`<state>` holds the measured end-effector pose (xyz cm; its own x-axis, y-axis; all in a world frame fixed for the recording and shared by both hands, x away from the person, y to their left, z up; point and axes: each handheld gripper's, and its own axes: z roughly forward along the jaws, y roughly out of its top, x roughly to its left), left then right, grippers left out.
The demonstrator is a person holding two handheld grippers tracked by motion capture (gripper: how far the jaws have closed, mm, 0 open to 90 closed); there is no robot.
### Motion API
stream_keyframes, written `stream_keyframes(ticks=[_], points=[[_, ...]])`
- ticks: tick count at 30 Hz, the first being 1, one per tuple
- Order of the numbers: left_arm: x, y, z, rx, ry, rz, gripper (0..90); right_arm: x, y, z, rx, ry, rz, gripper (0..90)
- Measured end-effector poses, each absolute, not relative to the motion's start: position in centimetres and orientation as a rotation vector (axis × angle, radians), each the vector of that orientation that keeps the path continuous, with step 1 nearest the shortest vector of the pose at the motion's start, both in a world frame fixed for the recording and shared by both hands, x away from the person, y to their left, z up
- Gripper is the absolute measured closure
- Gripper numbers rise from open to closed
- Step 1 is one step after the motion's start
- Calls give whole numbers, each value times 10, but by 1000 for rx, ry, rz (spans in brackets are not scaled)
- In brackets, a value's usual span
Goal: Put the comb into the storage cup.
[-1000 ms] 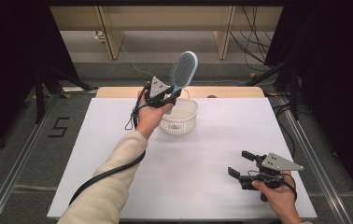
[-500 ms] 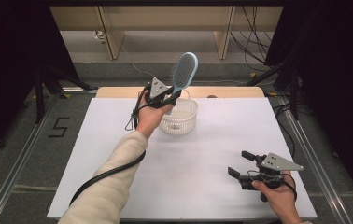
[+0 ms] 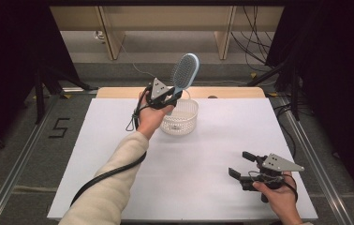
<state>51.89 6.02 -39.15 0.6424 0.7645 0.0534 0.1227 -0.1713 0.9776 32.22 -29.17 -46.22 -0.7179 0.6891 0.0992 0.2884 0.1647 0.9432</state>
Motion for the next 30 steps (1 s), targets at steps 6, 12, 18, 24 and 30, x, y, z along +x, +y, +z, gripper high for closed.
stream_keyframes(ticks=[6,12,18,24,30], points=[[519,60,-393,1675,731,672,695,322,-292,-462,933,2094,1571,148],[520,59,-394,1677,733,669,695,322,-292,-462,933,2093,1571,148],[521,58,-395,1682,728,667,695,322,-292,-462,932,2095,1571,148],[521,57,-397,1685,725,665,695,322,-291,-462,934,2094,1573,148],[521,57,-397,1687,724,665,695,322,-292,-462,933,2094,1575,148]])
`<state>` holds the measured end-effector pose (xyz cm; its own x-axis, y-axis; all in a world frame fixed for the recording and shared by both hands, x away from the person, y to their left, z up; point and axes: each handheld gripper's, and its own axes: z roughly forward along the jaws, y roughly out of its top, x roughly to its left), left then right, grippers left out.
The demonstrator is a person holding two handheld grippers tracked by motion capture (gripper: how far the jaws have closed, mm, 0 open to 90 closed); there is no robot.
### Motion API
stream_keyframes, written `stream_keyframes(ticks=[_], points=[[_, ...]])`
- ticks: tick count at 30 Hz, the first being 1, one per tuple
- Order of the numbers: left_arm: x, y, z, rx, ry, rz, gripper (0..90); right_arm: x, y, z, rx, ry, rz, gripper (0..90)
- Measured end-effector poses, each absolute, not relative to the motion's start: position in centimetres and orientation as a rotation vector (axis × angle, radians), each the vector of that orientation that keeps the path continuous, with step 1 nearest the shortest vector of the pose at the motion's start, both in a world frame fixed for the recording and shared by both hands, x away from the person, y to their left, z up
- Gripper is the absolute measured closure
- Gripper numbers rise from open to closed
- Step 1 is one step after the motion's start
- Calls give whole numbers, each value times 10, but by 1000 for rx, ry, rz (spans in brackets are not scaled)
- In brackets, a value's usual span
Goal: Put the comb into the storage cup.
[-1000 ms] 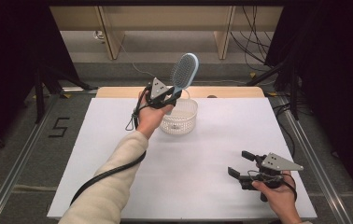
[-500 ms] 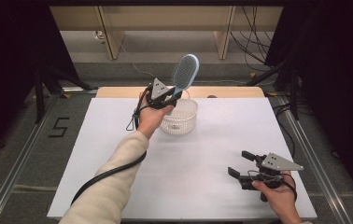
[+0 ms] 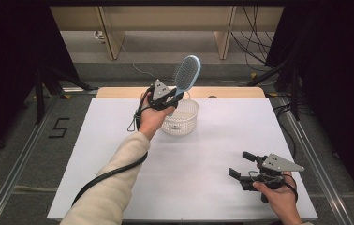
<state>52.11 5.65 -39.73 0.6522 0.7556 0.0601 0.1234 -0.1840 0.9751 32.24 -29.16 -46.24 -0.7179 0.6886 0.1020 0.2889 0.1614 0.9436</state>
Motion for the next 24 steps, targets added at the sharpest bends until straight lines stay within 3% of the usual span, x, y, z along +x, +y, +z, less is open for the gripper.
stream_keyframes(ticks=[24], points=[[523,55,-402,1702,716,653,695,322,-292,-462,932,2094,1574,148]])
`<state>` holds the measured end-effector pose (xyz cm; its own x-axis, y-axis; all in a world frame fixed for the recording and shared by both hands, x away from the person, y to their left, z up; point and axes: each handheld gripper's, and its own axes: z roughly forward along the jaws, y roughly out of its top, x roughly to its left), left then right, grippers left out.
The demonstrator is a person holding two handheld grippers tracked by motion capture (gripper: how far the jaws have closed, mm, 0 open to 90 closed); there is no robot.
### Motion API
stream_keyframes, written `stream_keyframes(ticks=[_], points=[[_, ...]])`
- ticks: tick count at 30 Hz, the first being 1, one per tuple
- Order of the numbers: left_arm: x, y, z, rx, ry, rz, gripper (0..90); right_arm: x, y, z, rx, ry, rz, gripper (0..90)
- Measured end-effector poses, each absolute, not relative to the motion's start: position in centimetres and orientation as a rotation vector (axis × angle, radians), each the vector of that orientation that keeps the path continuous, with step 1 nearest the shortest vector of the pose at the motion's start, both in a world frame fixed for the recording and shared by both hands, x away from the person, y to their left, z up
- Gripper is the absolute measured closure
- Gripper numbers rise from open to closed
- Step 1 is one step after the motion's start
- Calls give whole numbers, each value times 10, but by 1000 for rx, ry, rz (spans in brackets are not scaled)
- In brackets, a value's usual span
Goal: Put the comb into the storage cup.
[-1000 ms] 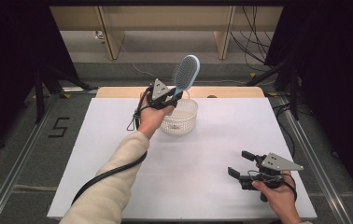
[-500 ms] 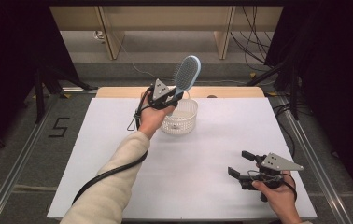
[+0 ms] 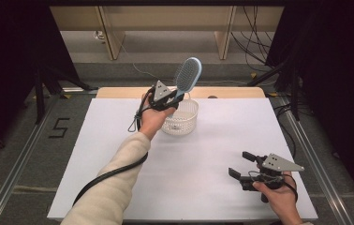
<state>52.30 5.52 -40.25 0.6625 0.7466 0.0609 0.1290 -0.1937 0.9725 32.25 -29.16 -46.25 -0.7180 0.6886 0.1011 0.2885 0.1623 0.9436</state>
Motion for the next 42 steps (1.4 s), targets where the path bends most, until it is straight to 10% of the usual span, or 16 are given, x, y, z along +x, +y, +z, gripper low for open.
stream_keyframes(ticks=[42], points=[[524,51,-411,1732,701,639,695,322,-291,-463,929,2101,1570,148]])
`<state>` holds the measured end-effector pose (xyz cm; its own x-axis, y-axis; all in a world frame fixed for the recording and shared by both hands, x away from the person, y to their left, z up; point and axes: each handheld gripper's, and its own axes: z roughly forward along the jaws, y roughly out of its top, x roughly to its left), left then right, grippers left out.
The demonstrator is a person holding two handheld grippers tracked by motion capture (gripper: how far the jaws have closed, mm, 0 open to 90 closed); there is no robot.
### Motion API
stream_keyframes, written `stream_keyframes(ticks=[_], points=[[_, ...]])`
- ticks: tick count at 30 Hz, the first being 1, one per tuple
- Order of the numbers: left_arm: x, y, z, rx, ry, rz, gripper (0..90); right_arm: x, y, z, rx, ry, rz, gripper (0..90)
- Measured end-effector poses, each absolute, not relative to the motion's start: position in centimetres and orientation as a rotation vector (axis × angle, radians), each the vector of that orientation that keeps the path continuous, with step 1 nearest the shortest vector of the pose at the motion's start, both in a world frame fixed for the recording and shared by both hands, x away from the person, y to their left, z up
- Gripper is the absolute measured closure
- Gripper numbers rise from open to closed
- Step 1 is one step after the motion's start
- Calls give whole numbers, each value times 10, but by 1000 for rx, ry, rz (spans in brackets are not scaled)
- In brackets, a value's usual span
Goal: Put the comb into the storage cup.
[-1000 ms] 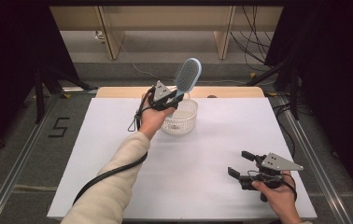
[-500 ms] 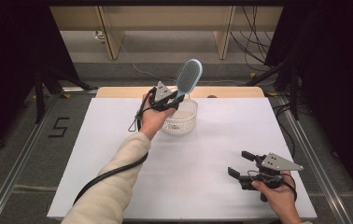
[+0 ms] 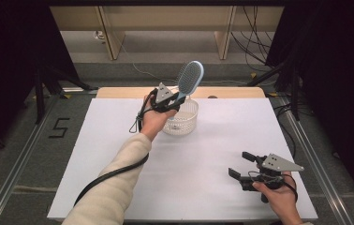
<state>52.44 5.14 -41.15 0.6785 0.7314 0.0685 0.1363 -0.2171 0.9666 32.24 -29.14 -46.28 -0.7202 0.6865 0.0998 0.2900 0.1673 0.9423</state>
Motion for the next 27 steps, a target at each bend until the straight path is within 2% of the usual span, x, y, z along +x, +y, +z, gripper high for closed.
stream_keyframes(ticks=[27], points=[[525,49,-417,1764,693,632,694,322,-291,-463,929,2104,1571,148]])
